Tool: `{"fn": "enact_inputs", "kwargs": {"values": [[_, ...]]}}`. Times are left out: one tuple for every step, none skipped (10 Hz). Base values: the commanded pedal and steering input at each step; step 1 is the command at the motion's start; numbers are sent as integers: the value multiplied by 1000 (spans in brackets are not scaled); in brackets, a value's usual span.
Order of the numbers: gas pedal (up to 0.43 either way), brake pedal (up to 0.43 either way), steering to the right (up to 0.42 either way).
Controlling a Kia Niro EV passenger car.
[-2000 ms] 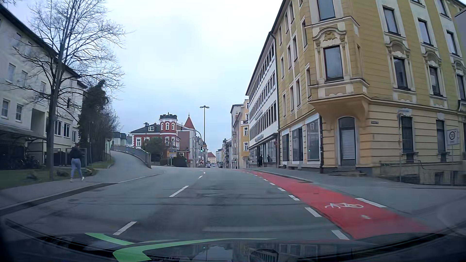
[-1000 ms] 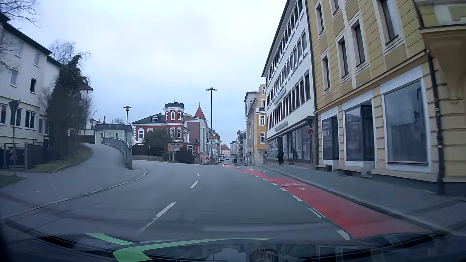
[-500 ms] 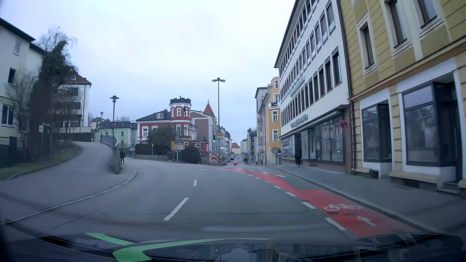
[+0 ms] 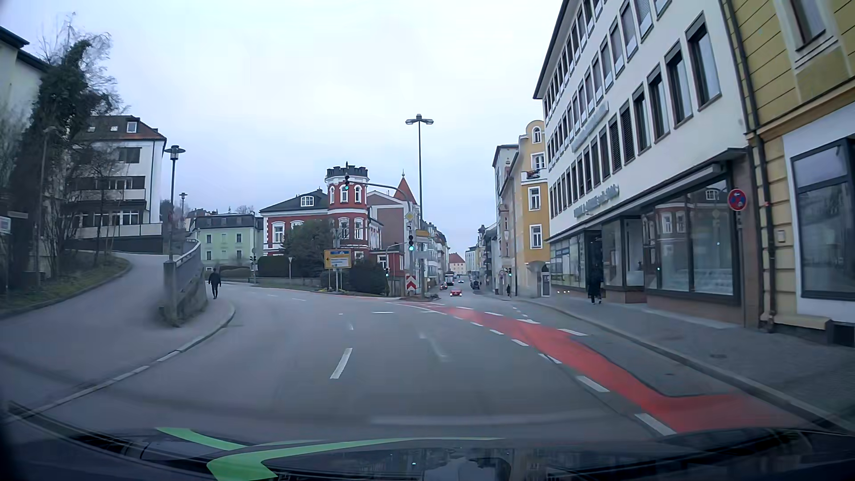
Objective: Follow the waypoints while adhering to traffic rules and regulations
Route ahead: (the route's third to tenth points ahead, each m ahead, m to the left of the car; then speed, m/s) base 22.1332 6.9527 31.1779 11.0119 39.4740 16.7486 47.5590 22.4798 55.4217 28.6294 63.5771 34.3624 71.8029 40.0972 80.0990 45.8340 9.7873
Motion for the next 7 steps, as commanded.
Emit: {"fn": "enact_inputs", "kwargs": {"values": [[138,0,-51],[138,0,-55],[138,0,-59],[138,0,-64],[157,0,-65],[157,0,-65],[157,0,-66]]}}
